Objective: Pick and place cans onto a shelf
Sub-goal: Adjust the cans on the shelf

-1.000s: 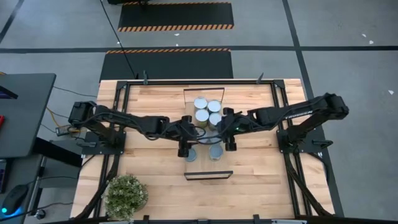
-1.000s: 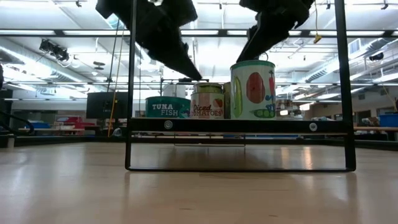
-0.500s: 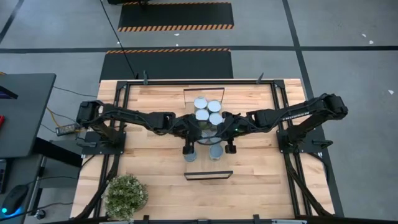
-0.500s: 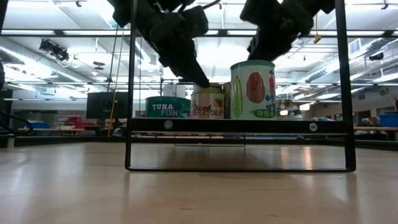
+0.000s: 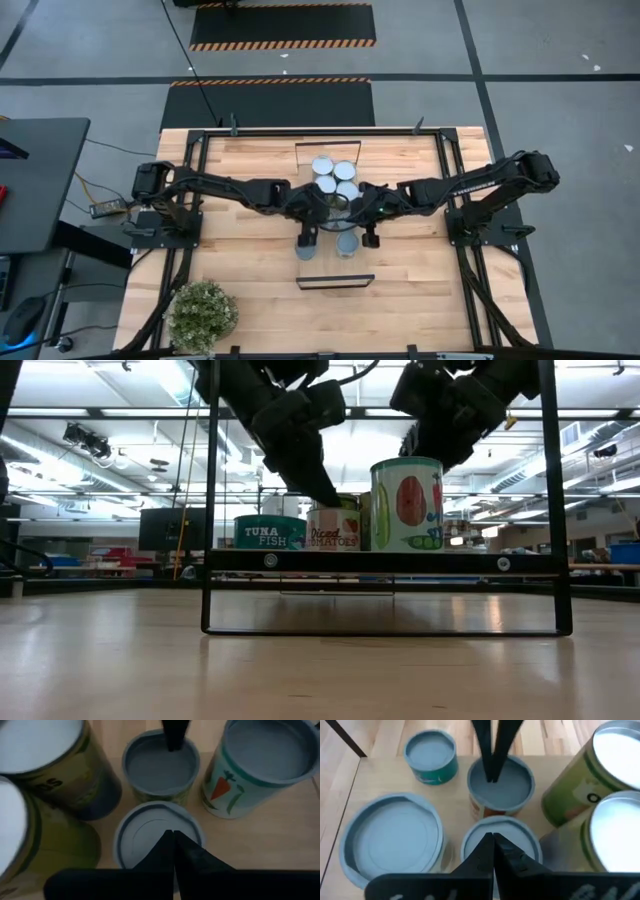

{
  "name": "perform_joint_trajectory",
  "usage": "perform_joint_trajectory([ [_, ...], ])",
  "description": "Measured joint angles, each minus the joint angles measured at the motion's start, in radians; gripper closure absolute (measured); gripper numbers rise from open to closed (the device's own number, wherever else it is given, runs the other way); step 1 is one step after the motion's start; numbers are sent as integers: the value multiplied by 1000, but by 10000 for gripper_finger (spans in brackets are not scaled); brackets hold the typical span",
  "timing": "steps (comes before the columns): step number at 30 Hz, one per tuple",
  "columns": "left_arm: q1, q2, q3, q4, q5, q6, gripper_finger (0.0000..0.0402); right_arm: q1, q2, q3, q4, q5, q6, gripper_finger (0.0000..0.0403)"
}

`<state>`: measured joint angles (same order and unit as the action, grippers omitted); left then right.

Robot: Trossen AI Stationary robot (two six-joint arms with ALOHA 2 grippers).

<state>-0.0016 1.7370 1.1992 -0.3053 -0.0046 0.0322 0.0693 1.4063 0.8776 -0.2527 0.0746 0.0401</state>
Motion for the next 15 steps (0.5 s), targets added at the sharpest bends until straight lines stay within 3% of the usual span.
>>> perform_joint_trajectory([
  [15,5,15,-2,-17,-1,-16,396,-25,0,-88,105,-24,11,398],
])
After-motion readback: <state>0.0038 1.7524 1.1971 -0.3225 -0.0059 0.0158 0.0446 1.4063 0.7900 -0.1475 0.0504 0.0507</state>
